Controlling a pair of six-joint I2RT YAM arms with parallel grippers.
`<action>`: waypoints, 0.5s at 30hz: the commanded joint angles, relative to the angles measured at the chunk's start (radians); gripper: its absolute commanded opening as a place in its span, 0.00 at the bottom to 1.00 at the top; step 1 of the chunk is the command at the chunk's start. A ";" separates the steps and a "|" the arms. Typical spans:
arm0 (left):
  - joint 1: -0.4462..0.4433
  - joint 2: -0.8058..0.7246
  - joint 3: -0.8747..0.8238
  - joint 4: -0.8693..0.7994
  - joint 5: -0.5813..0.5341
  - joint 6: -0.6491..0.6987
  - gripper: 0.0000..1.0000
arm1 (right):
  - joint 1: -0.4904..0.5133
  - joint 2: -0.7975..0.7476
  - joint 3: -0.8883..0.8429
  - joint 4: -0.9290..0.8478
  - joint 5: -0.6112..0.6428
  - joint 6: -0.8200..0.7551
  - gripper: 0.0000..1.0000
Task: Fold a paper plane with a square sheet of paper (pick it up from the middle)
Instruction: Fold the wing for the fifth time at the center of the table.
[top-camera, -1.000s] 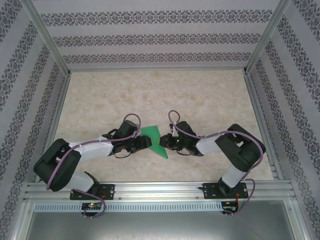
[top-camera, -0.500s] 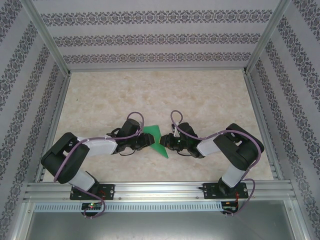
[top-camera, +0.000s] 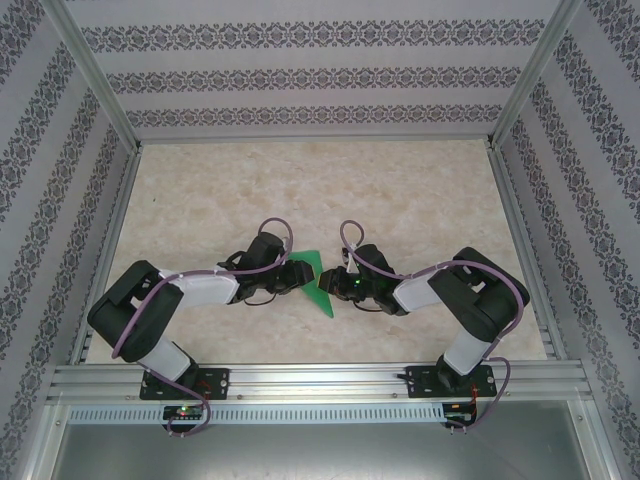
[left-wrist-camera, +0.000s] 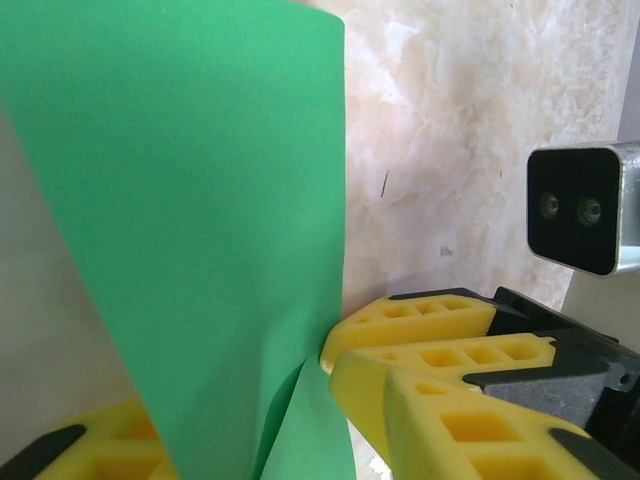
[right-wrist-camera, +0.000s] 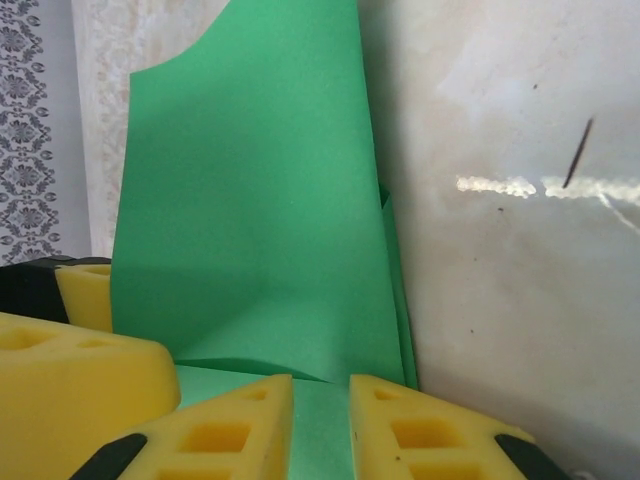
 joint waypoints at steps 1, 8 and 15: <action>-0.013 -0.039 -0.002 -0.007 -0.013 0.024 0.35 | 0.008 0.058 0.016 -0.090 0.111 -0.058 0.23; -0.012 0.019 0.055 -0.062 -0.004 -0.002 0.08 | 0.009 -0.028 0.006 -0.094 0.135 -0.117 0.26; -0.013 0.015 0.086 -0.128 -0.022 -0.025 0.02 | 0.063 -0.263 -0.034 -0.292 0.356 -0.251 0.29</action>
